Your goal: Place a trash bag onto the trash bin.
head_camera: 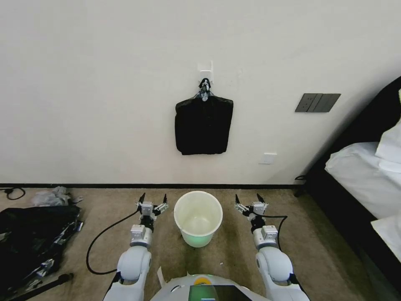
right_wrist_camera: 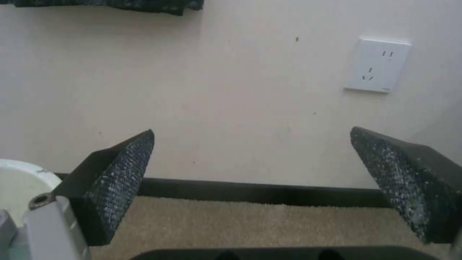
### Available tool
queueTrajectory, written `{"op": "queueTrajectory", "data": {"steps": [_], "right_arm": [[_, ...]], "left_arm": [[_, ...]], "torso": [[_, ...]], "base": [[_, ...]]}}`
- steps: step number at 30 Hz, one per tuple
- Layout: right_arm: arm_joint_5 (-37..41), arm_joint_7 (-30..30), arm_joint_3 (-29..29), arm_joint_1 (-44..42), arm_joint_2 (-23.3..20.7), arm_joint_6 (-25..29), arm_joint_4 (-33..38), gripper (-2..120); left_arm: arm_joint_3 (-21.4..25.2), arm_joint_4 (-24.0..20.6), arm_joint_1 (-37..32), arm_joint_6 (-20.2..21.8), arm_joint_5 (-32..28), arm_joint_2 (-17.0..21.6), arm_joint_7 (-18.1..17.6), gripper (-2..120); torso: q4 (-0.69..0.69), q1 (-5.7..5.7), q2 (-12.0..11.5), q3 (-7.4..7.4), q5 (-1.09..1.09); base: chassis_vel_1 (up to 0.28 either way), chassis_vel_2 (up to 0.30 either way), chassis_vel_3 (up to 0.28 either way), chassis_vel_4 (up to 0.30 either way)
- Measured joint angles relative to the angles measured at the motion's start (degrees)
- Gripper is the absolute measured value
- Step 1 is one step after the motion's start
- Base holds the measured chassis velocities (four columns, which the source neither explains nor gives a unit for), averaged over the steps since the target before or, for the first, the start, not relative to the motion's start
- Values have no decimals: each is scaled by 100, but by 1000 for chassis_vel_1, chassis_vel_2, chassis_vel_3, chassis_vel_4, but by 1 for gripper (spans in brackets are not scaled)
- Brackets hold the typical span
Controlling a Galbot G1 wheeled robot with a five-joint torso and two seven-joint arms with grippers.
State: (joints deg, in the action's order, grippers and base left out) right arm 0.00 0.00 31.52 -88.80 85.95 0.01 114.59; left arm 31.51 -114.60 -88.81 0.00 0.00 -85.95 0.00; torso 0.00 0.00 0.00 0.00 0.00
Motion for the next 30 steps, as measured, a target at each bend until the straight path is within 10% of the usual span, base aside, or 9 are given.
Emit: {"op": "queueTrajectory", "data": {"steps": [23, 30], "right_arm": [[-5, 8, -6, -17, 1, 13, 12, 100], [-587, 378, -431, -592, 126, 636, 793, 100]], "left_arm": [[-14, -22, -27, -23, 0, 19, -29, 100], [-442, -979, -810, -724, 340, 516, -993, 100]], "torso": [[0, 0, 0, 0, 0], [1, 0, 0, -1, 0]], "base": [[0, 0, 0, 0], [0, 0, 0, 0]]}}
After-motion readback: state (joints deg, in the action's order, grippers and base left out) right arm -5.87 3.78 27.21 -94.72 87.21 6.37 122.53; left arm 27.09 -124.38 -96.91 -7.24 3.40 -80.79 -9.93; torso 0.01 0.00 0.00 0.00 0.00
